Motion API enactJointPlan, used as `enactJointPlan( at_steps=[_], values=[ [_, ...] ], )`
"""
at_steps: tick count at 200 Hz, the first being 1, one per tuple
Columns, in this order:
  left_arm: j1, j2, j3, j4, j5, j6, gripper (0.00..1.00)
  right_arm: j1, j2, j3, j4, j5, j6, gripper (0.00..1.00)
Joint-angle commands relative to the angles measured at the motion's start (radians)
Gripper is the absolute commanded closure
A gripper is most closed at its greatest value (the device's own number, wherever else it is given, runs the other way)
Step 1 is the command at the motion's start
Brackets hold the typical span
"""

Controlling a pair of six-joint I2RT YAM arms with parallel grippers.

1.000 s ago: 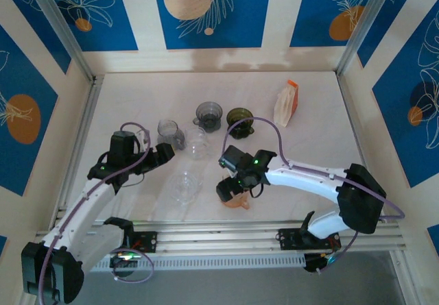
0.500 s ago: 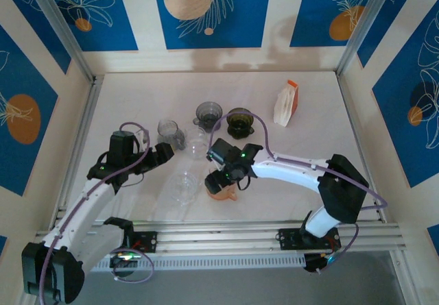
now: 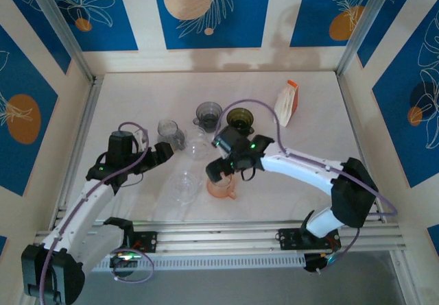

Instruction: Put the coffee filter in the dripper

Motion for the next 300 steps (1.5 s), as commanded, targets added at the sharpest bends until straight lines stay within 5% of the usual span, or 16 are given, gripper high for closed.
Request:
enactJointPlan(
  at_steps=[1, 53, 102, 167, 219, 300],
  values=[
    [0.016, -0.012, 0.031, 0.023, 0.004, -0.004, 0.14, -0.129, -0.01, 0.046, 0.01, 0.027, -0.005, 0.06],
    [0.022, 0.002, 0.004, 0.032, 0.029, -0.023, 0.15, -0.407, 0.157, 0.158, 0.128, -0.027, 0.01, 0.2],
    [0.029, 0.002, 0.002, 0.032, 0.04, -0.023, 0.15, -0.543, 0.345, 0.289, 0.164, -0.096, 0.066, 0.37],
    [0.035, 0.021, 0.002, 0.039, 0.043, -0.022, 0.15, -0.558, 0.468, 0.367, 0.142, -0.157, 0.062, 0.62],
    [0.039, 0.046, 0.011, 0.053, 0.054, -0.023, 0.15, -0.557, 0.428, 0.346, 0.133, -0.176, 0.073, 0.99],
    [0.044, 0.043, 0.031, 0.049, 0.066, -0.005, 0.15, -0.522, 0.106, 0.143, 0.067, -0.207, 0.121, 1.0]
  ],
)
